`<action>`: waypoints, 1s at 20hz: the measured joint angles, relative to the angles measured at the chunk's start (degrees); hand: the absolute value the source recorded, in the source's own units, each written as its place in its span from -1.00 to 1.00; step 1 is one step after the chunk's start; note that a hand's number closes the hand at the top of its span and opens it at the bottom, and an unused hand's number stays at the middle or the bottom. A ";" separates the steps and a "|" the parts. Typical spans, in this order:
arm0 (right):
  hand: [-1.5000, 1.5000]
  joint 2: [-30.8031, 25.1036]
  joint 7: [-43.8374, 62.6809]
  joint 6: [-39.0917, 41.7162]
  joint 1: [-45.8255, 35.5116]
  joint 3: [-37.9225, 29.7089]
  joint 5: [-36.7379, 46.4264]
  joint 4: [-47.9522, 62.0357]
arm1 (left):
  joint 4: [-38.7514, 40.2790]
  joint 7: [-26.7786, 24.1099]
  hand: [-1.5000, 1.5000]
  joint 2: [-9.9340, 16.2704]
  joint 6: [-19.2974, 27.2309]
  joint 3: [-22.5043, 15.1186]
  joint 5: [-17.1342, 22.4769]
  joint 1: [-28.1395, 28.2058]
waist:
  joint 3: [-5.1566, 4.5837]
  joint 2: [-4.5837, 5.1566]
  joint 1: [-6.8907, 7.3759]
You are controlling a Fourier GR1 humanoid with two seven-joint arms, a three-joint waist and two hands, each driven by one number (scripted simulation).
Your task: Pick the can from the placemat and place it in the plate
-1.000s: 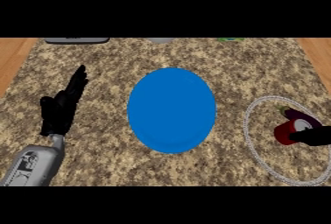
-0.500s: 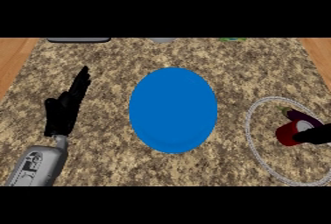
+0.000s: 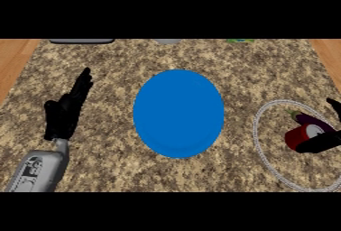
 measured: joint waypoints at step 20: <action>1.00 7.89 -14.08 0.98 0.18 -6.06 12.99 13.58 | -2.17 2.08 0.00 -3.22 -3.80 4.07 -3.90 0.10 | -0.43 -0.29 -0.15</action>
